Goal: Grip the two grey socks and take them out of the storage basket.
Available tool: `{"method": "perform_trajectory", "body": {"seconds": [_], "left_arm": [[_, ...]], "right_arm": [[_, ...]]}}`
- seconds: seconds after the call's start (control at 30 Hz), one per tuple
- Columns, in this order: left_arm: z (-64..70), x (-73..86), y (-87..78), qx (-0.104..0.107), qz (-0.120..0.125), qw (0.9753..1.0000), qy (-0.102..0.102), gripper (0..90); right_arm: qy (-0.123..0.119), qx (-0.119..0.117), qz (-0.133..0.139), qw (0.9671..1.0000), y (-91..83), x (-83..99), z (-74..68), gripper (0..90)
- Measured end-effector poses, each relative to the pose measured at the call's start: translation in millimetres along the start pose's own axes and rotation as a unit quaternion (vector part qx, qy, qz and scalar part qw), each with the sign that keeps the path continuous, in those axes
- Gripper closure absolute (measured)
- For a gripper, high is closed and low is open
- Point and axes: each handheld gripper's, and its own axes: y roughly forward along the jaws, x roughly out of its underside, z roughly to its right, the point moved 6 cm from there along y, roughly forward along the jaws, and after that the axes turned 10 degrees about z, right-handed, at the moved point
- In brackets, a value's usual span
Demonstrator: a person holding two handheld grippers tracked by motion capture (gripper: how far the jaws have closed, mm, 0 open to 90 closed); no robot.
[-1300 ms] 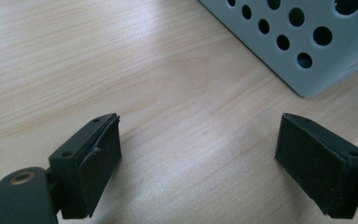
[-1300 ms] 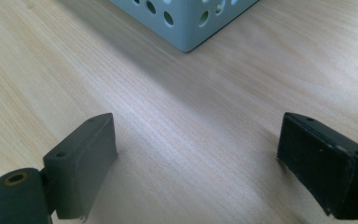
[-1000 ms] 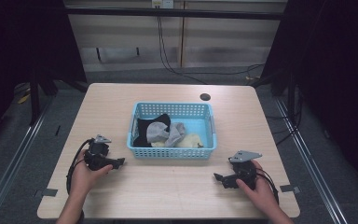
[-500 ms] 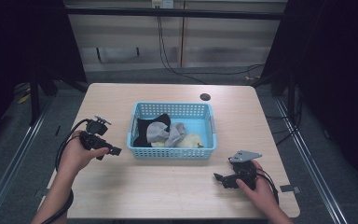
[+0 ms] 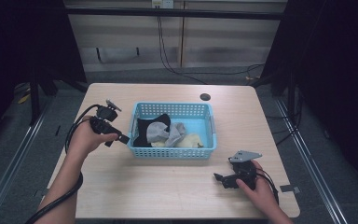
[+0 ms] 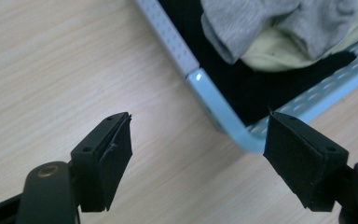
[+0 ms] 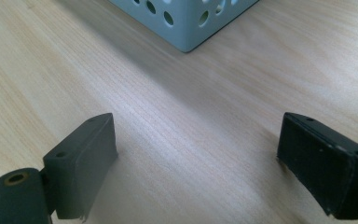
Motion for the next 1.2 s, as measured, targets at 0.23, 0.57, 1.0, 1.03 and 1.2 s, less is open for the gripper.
{"method": "perform_trajectory", "body": {"seconds": [0.23, 0.57, 1.0, 1.03, 1.2], "left_arm": [[12.1, -23.3, 7.9, 0.006, -0.002, 0.9999, 0.014, 22.6], [34.2, -42.9, 30.4, 0.015, -0.006, 0.9991, 0.039, 22.6], [51.5, -58.6, 69.0, 0.012, 0.007, 0.9987, 0.050, 23.2], [51.5, -58.6, 69.0, 0.012, 0.007, 0.9987, 0.050, 23.3], [52.3, -59.8, 85.7, 0.013, 0.000, 0.9985, 0.054, 24.3]], "right_arm": [[-0.001, 0.000, 0.000, 1.0000, 0.0, -0.1, 0.1, 11.0], [0.000, 0.000, 0.000, 1.0000, 0.0, 0.0, 0.0, 11.0], [0.000, 0.000, 0.001, 1.0000, 0.2, -0.2, 0.0, 11.0], [0.000, 0.000, 0.001, 1.0000, 0.2, -0.2, 0.0, 11.0], [0.000, 0.000, 0.001, 1.0000, 0.2, -0.2, 0.0, 10.9]]}}
